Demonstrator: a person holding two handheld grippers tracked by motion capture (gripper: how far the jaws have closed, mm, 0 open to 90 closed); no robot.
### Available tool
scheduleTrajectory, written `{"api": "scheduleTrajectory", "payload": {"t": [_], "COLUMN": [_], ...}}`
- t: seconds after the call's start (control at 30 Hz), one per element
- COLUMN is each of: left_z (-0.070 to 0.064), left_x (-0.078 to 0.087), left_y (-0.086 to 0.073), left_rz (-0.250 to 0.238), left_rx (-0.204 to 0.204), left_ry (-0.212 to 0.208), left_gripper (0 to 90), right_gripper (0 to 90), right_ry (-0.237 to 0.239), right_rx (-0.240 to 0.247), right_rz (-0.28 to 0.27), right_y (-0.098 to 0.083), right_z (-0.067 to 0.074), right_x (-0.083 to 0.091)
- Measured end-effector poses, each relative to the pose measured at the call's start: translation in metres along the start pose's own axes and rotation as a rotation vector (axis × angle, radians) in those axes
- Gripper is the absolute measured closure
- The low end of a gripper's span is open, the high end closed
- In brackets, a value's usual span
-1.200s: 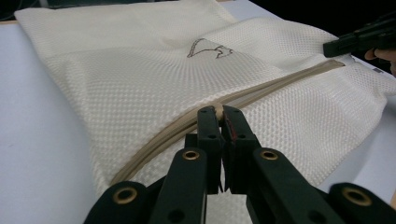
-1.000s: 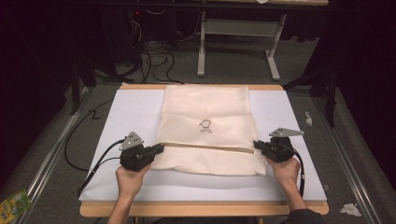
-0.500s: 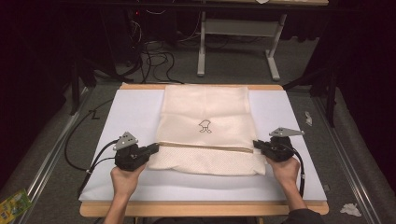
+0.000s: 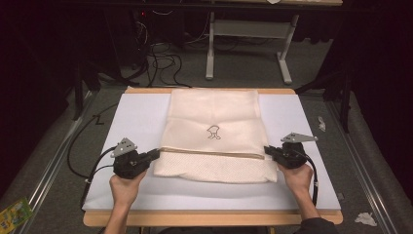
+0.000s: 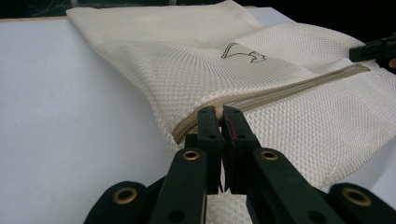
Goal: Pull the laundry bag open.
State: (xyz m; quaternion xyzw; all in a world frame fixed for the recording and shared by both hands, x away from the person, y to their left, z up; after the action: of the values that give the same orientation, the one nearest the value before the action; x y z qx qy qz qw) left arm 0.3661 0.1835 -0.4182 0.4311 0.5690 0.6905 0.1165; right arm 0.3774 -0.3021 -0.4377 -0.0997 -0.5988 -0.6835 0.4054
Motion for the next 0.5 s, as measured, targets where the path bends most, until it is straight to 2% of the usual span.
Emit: {"api": "scheduleTrajectory", "payload": {"t": [0.17,0.3,0.5], "left_z": [0.0025,0.0061,0.006], "left_x": [0.0008,0.0064,0.007], "left_y": [-0.0017,-0.0028,-0.0033], "left_rz": [0.006,-0.008,0.002], "left_rx": [0.006,0.021,0.018], "left_ry": [0.003,0.005,0.01], "left_gripper": [87.2,87.2,87.2], "right_gripper": [88.8,88.8,88.8], "right_ry": [-0.001,-0.002,-0.005], "right_rx": [0.001,-0.007,0.0], "right_rz": [-0.002,-0.001,-0.003], "right_y": [-0.0001,-0.0005,0.0001], "right_z": [0.0009,-0.002,-0.001], "right_x": [0.0002,0.0007,0.0014]}}
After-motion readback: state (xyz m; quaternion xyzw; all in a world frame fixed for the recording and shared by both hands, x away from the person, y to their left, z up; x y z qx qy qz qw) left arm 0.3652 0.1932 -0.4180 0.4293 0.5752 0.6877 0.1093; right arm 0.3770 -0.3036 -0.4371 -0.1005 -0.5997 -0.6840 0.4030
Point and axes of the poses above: each handheld gripper's, and its own axes: x roughly backward along the jaws, y roughly out of its top, z roughly to its left, the point moved 1 cm from there along -x, roughly forward along the jaws, and after that the axes turned 13 degrees about -x, right-handed, at the moved point
